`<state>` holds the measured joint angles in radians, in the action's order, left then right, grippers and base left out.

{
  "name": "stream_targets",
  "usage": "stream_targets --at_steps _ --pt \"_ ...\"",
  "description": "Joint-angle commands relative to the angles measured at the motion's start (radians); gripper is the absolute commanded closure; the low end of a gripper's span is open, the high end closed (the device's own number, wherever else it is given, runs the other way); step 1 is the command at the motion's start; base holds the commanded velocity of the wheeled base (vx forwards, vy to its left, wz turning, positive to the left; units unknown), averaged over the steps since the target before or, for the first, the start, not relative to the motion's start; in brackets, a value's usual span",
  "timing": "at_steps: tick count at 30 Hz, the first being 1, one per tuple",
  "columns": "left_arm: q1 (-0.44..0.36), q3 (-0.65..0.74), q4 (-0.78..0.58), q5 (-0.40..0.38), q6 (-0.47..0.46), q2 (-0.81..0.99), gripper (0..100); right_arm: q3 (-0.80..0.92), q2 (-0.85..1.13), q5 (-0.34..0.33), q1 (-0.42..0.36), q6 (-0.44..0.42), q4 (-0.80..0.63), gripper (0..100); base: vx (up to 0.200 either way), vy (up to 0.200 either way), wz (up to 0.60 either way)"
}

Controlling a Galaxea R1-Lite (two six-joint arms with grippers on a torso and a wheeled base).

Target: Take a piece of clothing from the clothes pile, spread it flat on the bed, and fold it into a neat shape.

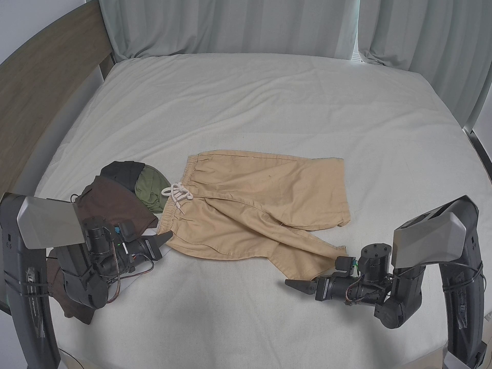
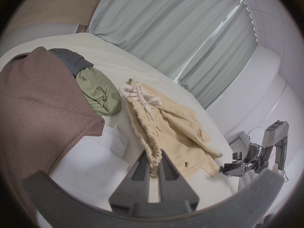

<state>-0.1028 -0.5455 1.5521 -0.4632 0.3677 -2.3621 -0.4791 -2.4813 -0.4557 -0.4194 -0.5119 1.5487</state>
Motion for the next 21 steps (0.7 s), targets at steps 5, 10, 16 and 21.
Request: stream_targets --at_steps 5,10,16,21 --pt "-0.002 -0.004 0.000 0.001 -0.001 -0.011 100 -0.073 -0.039 0.046 -0.022 -0.002 0.001 100 0.000 0.000 0.00" --pt "-0.002 -0.005 0.000 0.001 -0.001 -0.012 100 -0.070 -0.062 0.051 -0.022 0.000 0.001 100 0.000 0.000 0.00" --pt "-0.002 -0.007 0.002 0.001 0.000 -0.028 100 -0.045 -0.051 0.065 -0.015 -0.002 0.002 100 0.000 0.000 0.00" --pt "0.000 -0.013 0.002 0.001 0.005 -0.025 100 0.057 0.045 0.063 0.007 -0.004 0.001 100 0.000 0.000 0.00"
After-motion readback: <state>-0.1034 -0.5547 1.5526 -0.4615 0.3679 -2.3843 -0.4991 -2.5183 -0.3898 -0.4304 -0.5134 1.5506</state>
